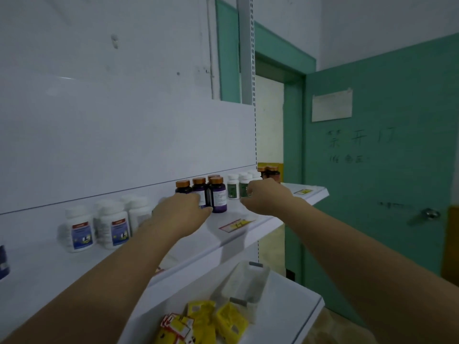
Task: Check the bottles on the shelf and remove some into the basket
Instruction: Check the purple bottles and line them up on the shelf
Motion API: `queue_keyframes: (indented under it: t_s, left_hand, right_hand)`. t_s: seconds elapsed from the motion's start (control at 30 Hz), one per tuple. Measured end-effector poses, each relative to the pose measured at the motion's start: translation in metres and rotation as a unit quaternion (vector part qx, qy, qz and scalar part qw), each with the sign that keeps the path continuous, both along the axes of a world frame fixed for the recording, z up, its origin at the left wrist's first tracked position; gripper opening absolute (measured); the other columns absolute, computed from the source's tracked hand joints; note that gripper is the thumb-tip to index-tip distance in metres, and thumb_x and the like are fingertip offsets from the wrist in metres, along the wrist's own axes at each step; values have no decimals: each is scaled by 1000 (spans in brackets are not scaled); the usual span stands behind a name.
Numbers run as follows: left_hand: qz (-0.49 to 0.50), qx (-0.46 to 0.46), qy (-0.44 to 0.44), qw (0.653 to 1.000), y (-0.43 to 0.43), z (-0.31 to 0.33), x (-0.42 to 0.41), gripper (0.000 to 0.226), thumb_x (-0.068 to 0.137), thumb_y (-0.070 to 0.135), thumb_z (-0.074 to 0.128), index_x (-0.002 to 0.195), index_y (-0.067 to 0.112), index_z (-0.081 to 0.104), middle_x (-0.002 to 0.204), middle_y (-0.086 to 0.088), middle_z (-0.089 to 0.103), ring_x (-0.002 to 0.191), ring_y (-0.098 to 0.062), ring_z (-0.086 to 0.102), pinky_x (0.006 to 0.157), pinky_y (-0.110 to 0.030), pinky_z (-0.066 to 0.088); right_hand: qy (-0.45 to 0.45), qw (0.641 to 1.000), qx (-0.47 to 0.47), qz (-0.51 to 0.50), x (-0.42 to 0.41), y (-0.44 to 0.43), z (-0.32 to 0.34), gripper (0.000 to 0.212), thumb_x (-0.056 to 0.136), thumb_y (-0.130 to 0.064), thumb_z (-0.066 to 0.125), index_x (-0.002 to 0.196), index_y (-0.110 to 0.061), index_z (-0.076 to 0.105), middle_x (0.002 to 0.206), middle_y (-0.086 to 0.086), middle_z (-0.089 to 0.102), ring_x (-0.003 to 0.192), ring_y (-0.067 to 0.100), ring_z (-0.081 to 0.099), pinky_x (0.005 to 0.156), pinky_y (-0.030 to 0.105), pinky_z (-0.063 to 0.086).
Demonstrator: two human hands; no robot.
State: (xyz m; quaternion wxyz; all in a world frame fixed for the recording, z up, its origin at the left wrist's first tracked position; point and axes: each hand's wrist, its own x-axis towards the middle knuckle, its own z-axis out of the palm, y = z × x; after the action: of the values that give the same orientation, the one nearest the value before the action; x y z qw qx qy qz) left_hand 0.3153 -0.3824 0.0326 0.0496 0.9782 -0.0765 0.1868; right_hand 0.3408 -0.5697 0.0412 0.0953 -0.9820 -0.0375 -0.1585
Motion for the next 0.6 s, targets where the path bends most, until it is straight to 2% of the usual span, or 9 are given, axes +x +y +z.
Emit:
queue_keyframes:
  t_s: [0.17, 0.2, 0.27, 0.33, 0.43, 0.6]
  left_hand:
    - [13, -9, 13, 1000, -17, -12, 51, 39, 93, 51, 38, 114, 24, 56, 107, -1, 61, 90, -18, 57, 76, -32, 49]
    - [22, -10, 14, 1000, -20, -14, 59, 38, 93, 51, 39, 114, 24, 56, 107, -1, 61, 91, -18, 57, 78, -33, 50]
    - [44, -16, 16, 999, -26, -17, 73, 39, 93, 52, 39, 118, 25, 55, 109, -2, 61, 93, -19, 58, 79, -33, 50]
    - [75, -24, 17, 997, -31, -17, 82, 38, 94, 51, 39, 118, 27, 54, 111, -2, 61, 95, -18, 57, 78, -31, 48]
    - [135, -38, 6, 990, -39, -16, 89, 31, 94, 48, 41, 110, 25, 56, 109, -2, 62, 91, -17, 56, 72, -29, 43]
    - [242, -47, 38, 968, -54, -24, 91, 38, 95, 49, 39, 113, 20, 56, 111, -5, 62, 95, -20, 57, 72, -28, 41]
  right_hand:
    - [-5, 999, -4, 36, 59, -12, -1, 25, 91, -38, 45, 98, -16, 53, 92, 5, 56, 83, 21, 53, 65, 29, 42]
    - [-6, 999, -2, 49, 72, -14, -1, 26, 91, -38, 45, 101, -15, 53, 98, 8, 57, 85, 22, 53, 67, 30, 42]
    - [-14, 997, 5, 78, 96, -17, 0, 39, 93, -40, 45, 119, -13, 52, 115, 10, 58, 97, 25, 55, 72, 31, 44]
    - [-23, 993, 7, 113, 117, -16, 1, 46, 94, -42, 45, 129, -14, 48, 123, 10, 57, 106, 25, 55, 76, 32, 45]
    - [-31, 983, 11, 179, 144, -13, 1, 45, 94, -43, 46, 129, -14, 48, 118, 9, 60, 100, 24, 59, 79, 33, 49]
    - [-35, 963, 24, 267, 172, -9, 1, 44, 93, -46, 46, 123, -15, 49, 118, 8, 60, 98, 23, 58, 77, 34, 49]
